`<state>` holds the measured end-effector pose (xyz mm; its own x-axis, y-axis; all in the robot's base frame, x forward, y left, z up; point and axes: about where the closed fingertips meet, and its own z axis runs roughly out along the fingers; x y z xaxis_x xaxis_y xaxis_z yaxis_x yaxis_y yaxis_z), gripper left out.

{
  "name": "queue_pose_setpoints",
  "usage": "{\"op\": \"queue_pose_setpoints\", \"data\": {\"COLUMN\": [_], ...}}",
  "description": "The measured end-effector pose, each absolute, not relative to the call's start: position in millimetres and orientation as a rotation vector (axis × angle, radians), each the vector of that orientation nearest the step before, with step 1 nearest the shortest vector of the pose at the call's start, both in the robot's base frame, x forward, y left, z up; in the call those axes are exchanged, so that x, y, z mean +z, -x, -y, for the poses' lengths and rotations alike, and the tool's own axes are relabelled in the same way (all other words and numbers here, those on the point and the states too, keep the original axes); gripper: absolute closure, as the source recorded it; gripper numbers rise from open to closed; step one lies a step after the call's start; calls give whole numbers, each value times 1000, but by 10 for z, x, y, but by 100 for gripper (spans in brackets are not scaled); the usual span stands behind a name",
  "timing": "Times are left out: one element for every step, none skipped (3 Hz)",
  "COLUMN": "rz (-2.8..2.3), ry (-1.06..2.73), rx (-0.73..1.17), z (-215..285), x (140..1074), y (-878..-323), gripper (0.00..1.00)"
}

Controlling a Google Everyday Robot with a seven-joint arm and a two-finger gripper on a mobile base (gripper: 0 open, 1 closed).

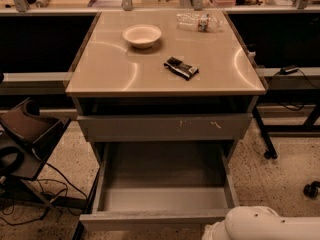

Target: Close middle drawer

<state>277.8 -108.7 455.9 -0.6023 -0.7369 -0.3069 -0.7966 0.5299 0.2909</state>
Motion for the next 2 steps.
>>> {"op": "queue_pose_setpoints", "data": {"rz": [-2612,-2612], "ry": [1345,1345], "rx": [684,684], "z": [1011,1011], "x": [4386,4385], "y": [-2657,-2659], "gripper": [0,0]}}
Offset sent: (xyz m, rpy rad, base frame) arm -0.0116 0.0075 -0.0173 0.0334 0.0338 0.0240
